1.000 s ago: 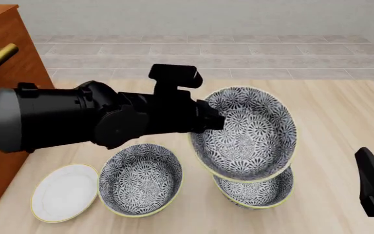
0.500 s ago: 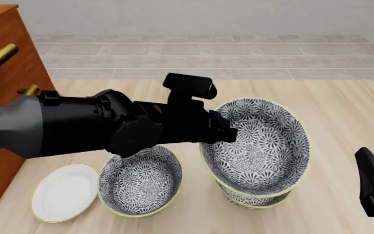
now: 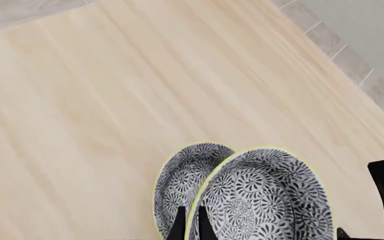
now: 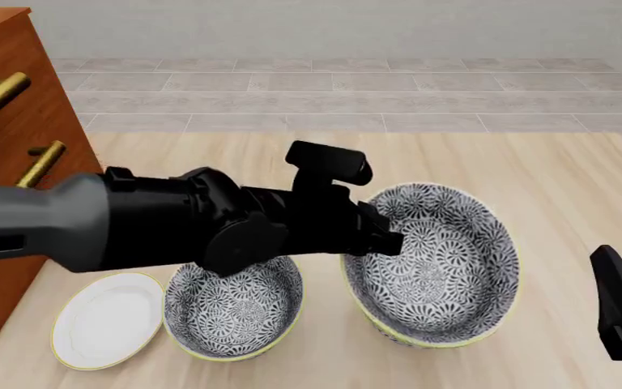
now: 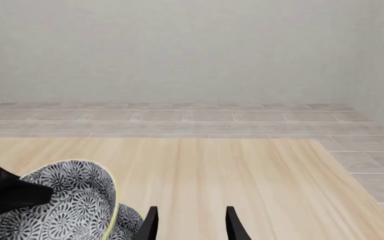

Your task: Stack the bowl at the front on the bowl in the middle.

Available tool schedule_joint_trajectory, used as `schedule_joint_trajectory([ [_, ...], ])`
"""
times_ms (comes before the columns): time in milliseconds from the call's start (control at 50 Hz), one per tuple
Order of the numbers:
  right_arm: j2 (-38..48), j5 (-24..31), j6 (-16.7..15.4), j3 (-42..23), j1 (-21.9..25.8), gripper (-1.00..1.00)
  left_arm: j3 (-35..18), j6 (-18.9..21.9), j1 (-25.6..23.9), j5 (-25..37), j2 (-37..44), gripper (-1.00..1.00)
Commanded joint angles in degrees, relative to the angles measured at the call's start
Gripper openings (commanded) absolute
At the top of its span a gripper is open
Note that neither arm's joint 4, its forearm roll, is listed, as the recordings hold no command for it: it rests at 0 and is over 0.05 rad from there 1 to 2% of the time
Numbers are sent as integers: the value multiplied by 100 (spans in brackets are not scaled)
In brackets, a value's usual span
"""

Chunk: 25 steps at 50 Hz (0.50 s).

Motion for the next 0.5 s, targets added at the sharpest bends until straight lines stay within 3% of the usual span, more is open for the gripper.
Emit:
schedule_joint_trajectory([
  [20,-1,0,-1,0,-1,100,32,28,-36,-102,104,-100],
  [500,-3,2,0,0,0,100,106,29,-60,-254,346,-100],
])
